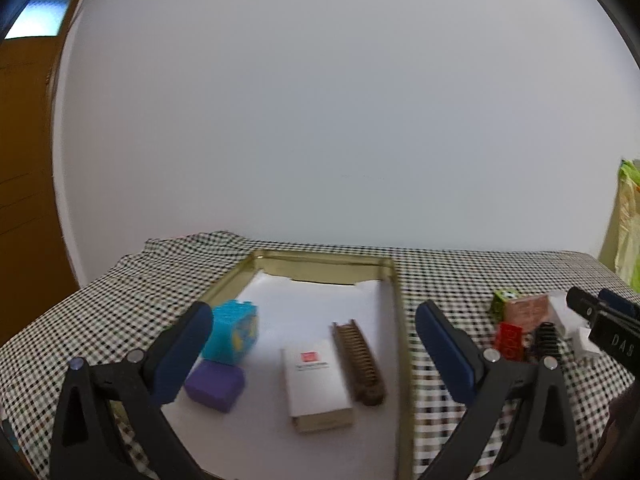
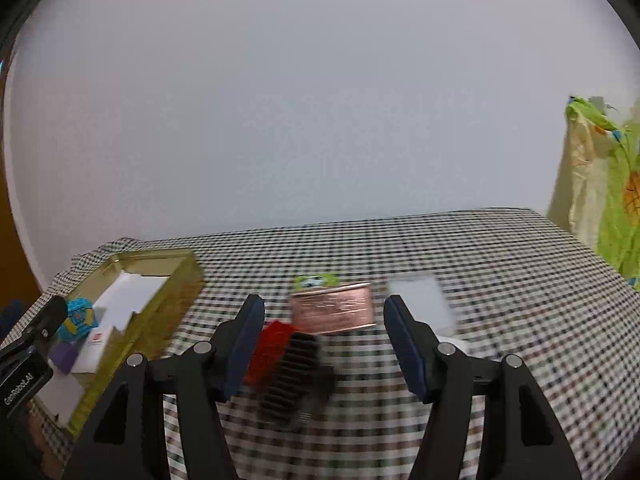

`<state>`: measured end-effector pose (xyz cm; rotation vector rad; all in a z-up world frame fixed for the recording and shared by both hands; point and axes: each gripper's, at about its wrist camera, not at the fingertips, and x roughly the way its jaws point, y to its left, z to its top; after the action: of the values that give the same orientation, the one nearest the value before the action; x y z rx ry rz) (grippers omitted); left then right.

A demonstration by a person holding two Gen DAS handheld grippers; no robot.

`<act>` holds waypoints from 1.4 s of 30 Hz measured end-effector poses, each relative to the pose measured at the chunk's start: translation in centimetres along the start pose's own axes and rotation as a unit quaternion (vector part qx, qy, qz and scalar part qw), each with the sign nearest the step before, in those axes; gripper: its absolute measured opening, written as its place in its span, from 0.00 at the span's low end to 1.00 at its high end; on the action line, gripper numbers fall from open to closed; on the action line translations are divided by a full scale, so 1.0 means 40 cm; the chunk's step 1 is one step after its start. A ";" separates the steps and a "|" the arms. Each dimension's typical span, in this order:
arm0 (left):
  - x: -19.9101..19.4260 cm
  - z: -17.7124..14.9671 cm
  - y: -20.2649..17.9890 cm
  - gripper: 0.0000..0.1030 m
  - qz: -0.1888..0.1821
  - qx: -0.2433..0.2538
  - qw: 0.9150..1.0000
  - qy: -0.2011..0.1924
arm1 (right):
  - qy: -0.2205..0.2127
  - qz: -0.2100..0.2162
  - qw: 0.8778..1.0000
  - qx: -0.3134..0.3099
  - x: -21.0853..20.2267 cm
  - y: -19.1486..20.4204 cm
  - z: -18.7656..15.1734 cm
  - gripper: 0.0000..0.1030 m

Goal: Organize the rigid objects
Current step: 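Move both tools toward the red brick, comb and white charger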

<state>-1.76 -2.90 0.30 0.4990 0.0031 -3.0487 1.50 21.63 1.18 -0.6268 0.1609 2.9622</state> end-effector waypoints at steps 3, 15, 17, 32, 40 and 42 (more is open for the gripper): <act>-0.007 -0.001 -0.026 1.00 -0.013 0.007 1.000 0.000 | -0.002 -0.024 1.000 -0.007 -0.010 -0.043 0.000 0.63; -0.013 -0.008 -0.135 1.00 -0.070 0.050 0.996 0.012 | -0.024 -0.082 0.996 0.017 -0.055 -0.189 0.008 0.63; -0.016 -0.008 -0.164 1.00 -0.092 0.065 0.993 0.018 | -0.031 -0.090 0.995 0.020 -0.061 -0.186 -0.001 0.63; 0.086 -0.045 -0.362 0.74 -0.217 0.133 0.951 0.174 | -0.043 -0.069 0.996 0.024 -0.077 -0.203 0.000 0.75; 0.121 -0.063 -0.431 0.56 -0.258 0.123 0.933 0.219 | -0.034 -0.062 0.997 0.041 -0.069 -0.226 0.001 0.75; 0.122 -0.068 -0.443 0.54 -0.259 0.130 0.931 0.223 | -0.031 -0.059 0.997 0.045 -0.065 -0.232 0.001 0.75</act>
<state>-6.44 14.57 -3.97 1.4087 -0.2988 -3.3567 5.02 30.58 1.54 -0.5143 0.2414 2.8386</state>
